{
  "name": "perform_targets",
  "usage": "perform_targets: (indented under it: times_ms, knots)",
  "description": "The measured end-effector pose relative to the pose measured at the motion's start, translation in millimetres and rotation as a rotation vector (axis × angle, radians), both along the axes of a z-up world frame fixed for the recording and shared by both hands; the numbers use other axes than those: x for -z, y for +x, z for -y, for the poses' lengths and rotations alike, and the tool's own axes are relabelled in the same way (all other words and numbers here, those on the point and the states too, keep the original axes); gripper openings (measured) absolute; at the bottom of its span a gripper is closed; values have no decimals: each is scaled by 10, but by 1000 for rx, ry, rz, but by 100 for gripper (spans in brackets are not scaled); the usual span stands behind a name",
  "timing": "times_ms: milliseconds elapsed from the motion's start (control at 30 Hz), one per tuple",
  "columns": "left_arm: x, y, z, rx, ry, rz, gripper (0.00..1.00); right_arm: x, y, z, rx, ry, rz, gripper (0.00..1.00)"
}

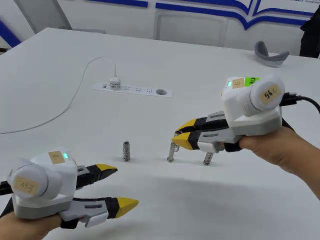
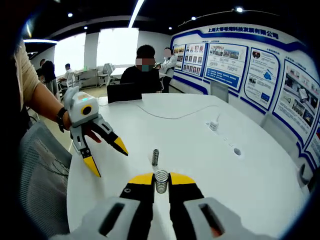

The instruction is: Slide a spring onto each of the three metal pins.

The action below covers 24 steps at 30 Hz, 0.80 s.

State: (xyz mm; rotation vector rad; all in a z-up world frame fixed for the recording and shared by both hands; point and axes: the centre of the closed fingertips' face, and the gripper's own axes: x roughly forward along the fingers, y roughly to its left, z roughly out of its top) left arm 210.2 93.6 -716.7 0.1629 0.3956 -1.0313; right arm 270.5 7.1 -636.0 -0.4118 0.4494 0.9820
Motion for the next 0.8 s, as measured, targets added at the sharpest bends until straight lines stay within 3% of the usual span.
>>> perform_targets:
  times_ms: [400, 800]
  knots:
    - [13, 2, -13, -8, 2, -8, 55, 50, 282, 61, 78, 16, 12, 12]
    - [27, -2, -13, -10, 4, -14, 55, 232, 422, 92, 114, 27, -25, 12]
